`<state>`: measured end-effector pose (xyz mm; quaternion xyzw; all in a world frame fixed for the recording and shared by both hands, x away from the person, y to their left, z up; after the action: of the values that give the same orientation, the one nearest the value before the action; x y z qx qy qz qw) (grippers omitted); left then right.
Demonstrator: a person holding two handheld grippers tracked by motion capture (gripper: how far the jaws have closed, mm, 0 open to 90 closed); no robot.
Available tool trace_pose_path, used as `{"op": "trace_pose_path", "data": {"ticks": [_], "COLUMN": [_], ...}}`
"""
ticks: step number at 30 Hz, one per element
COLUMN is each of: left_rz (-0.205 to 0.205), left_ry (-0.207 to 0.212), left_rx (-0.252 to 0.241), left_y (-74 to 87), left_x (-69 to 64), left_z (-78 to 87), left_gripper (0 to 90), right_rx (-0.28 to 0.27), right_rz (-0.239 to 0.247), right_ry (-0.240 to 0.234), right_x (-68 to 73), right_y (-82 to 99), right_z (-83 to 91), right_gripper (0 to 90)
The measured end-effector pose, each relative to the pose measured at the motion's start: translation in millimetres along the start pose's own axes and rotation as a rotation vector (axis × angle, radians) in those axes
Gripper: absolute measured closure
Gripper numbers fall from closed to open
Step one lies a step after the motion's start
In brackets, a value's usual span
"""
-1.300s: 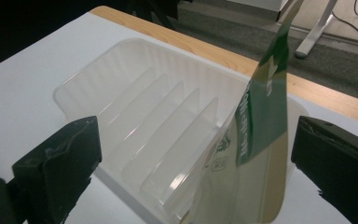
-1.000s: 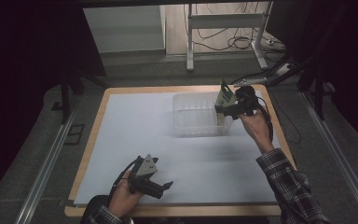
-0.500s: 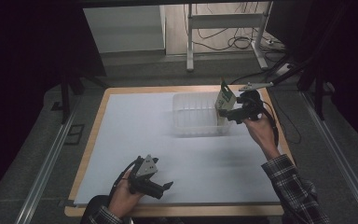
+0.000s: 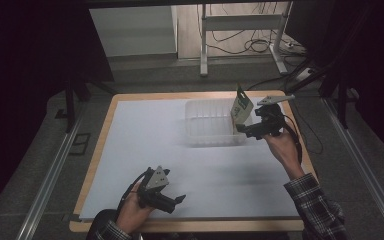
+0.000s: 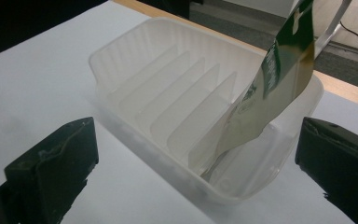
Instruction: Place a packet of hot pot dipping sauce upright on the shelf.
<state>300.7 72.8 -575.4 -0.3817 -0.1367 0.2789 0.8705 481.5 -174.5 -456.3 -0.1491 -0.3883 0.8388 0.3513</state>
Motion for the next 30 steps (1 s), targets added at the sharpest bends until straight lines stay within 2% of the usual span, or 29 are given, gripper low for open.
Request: {"op": "trace_pose_path", "data": {"ticks": [8,17,30], "left_rz": [0.0,0.002,0.003], "left_ry": [0.0,0.001,0.002], "left_rx": [-0.001,-0.001,-0.004], "left_y": [-0.1,0.0,-0.2], "left_x": [0.1,-0.2,-0.5], "left_z": [0.2,0.0,0.7], "left_gripper": [1.9,1.9,1.9], "right_rx": [0.01,0.068,0.06], "right_rz": [0.012,0.033,0.021], "right_ry": [-0.002,0.002,-0.005], "right_x": [6.0,12.1,15.3], "right_y": [11.1,34.5,54.7], "right_z": [0.5,-3.6,1.1], "right_gripper": [0.0,0.0,0.0]}}
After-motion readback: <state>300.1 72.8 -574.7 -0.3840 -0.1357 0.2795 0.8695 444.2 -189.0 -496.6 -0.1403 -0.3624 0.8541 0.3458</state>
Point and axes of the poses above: each handheld gripper's, and its own axes: z roughly backward along the jaws, y roughly out of its underside, x roughly to its left, the point moved 9 cm from there along -z, roughly forward along the jaws, and after that the axes turned 5 degrees about x, right-handed, at the moved point
